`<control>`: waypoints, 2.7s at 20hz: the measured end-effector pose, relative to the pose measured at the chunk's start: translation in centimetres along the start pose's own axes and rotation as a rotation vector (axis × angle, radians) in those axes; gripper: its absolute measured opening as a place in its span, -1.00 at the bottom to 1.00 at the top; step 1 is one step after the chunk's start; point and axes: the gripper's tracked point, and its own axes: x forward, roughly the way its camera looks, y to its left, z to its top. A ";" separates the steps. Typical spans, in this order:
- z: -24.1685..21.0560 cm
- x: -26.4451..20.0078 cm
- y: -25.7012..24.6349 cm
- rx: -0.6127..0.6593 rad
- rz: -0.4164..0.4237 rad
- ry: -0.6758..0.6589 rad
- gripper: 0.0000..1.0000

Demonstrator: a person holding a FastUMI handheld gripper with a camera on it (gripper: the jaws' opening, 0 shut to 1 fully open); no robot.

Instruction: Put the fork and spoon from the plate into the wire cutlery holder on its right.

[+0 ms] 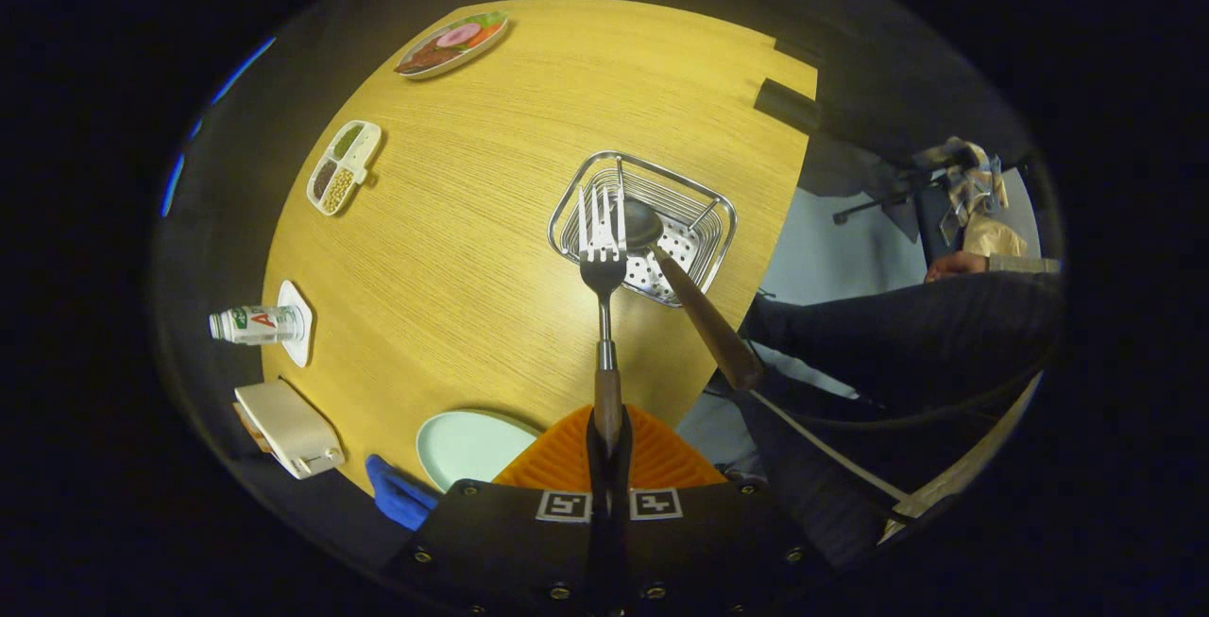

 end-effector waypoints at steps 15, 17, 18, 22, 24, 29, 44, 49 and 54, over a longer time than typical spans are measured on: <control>3.6 -1.0 4.6 0.464 0.162 0.445 -0.99; 4.2 -1.2 4.5 0.488 0.172 0.478 -0.99; 4.3 -1.3 4.5 0.499 0.182 0.490 -0.99; 4.6 -1.0 4.6 0.548 0.221 0.554 -0.99; 4.5 -1.1 4.7 0.556 0.240 0.585 -0.99; 3.3 -2.0 5.4 0.568 0.270 0.668 -0.68; 4.2 -5.3 5.9 0.312 0.144 0.335 0.52; 6.7 -6.5 8.1 0.089 0.180 -0.017 0.52; 7.9 -6.9 8.7 -0.214 0.182 -0.386 0.52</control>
